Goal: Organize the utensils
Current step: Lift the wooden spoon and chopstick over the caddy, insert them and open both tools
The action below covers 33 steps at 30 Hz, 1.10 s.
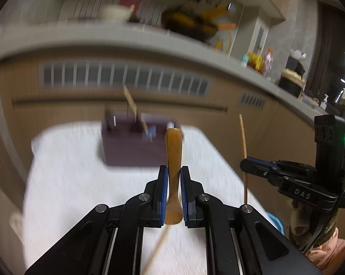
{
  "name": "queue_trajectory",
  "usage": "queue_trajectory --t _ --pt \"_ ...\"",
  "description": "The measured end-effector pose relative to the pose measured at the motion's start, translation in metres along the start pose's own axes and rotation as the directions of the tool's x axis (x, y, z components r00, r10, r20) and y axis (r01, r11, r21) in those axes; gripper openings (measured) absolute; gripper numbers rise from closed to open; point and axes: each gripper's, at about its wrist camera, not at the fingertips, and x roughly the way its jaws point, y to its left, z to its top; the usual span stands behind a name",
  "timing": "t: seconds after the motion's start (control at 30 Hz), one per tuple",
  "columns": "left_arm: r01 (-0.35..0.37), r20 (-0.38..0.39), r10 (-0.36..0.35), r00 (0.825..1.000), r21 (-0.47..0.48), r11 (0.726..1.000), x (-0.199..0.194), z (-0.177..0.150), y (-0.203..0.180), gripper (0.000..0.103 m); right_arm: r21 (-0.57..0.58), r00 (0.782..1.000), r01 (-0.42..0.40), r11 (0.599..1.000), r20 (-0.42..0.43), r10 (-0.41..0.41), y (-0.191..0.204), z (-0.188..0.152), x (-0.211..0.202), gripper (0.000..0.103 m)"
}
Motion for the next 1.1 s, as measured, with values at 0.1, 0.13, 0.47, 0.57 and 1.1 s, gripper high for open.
queue_trajectory --t 0.1,0.13,0.47,0.57,1.1 --pt "0.002 0.094 -0.007 0.996 0.047 0.999 -0.016 0.050 -0.003 0.011 -0.054 0.993 0.019 0.998 0.116 -0.012 0.005 0.053 -0.017 0.006" --pt "0.001 0.124 -0.008 0.992 0.054 0.999 -0.020 0.066 -0.003 0.011 -0.076 0.986 0.034 0.997 0.168 -0.021 0.008 0.077 -0.023 0.006" --pt "-0.085 0.240 0.060 0.969 0.094 0.992 0.018 0.154 0.021 0.011 -0.076 0.925 0.077 0.994 0.377 -0.043 0.002 0.183 0.012 0.006" --pt "-0.088 0.209 0.074 0.975 0.057 0.994 0.050 0.153 0.045 0.011 -0.063 0.931 0.081 0.995 0.361 -0.053 -0.008 0.181 0.050 0.006" --pt "-0.070 -0.090 0.066 0.994 -0.052 0.996 0.197 0.061 0.111 0.013 0.017 0.995 0.081 0.997 -0.058 -0.080 -0.057 0.071 0.224 0.006"
